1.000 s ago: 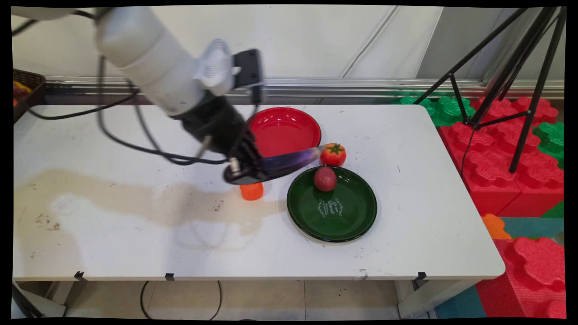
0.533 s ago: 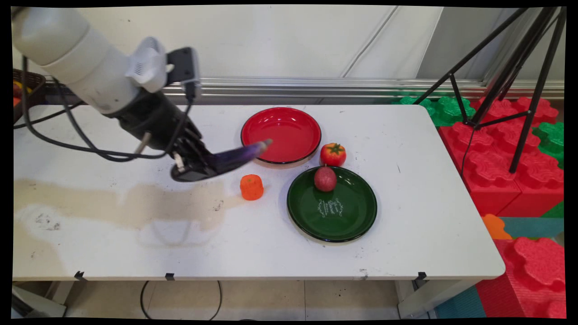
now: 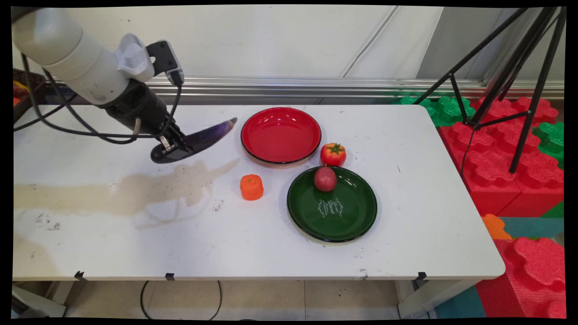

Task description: Place the picked object on the table

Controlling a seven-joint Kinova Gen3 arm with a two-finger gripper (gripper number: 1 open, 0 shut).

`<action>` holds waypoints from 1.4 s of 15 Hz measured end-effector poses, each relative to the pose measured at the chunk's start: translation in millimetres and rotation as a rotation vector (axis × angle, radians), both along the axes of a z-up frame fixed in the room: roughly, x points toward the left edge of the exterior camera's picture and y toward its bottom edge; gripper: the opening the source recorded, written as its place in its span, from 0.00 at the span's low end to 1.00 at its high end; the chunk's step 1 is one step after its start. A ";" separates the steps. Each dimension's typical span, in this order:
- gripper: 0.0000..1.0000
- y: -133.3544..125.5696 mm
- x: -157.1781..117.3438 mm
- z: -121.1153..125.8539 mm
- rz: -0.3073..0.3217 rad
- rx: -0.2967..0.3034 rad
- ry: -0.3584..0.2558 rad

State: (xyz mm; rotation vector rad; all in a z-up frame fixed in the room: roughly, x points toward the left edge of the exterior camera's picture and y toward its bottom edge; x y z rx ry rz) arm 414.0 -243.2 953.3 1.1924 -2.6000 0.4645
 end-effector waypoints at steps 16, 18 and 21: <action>0.00 -56.2 27.2 -97.0 0.173 0.122 -0.049; 0.00 -54.5 31.0 -105.4 0.177 0.127 -0.050; 0.00 -51.9 36.7 -112.6 0.175 0.127 -0.052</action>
